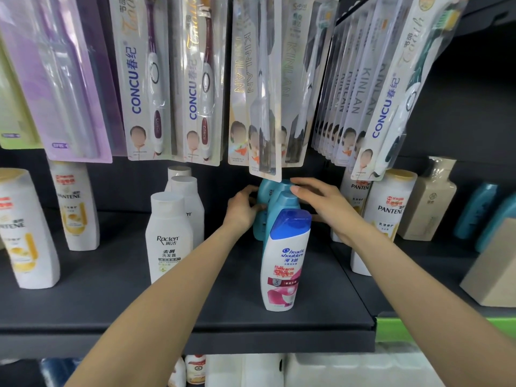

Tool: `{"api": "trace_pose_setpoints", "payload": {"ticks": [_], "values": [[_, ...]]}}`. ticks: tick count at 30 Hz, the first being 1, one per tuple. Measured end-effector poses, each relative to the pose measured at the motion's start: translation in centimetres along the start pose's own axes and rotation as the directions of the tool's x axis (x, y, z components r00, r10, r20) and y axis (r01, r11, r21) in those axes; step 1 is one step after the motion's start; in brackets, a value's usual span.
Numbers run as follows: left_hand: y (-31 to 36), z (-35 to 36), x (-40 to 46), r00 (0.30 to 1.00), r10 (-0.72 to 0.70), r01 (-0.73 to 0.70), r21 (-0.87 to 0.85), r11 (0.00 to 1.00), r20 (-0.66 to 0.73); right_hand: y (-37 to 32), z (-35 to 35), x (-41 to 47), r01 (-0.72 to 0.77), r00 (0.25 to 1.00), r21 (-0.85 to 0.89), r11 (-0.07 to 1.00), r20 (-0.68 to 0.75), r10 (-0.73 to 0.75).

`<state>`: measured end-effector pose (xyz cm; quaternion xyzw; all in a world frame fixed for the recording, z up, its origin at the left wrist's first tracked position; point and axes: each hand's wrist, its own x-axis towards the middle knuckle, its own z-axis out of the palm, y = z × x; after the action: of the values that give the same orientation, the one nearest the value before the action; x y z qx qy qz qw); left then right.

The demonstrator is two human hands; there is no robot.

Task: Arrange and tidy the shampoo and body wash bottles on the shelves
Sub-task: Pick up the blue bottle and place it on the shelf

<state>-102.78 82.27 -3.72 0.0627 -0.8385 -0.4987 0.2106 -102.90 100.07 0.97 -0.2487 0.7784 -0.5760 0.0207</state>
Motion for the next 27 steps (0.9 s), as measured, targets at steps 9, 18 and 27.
{"api": "trace_pose_setpoints", "payload": {"ticks": [9,18,27], "values": [[-0.3,0.8,0.6,0.999,0.001,0.000,-0.048,0.999,0.037,0.0,0.0,0.1,-0.006,1.000,-0.005,1.000,-0.002,0.006],[1.0,0.1,-1.0,0.988,0.011,-0.015,-0.023,1.000,-0.154,0.2,-0.1,-0.6,0.104,0.990,-0.075,0.992,-0.084,-0.110],[3.5,-2.4,-6.3,0.956,0.159,-0.160,0.018,0.987,-0.247,-1.1,-1.1,-3.8,0.282,0.917,-0.331,0.901,-0.184,-0.354]]}}
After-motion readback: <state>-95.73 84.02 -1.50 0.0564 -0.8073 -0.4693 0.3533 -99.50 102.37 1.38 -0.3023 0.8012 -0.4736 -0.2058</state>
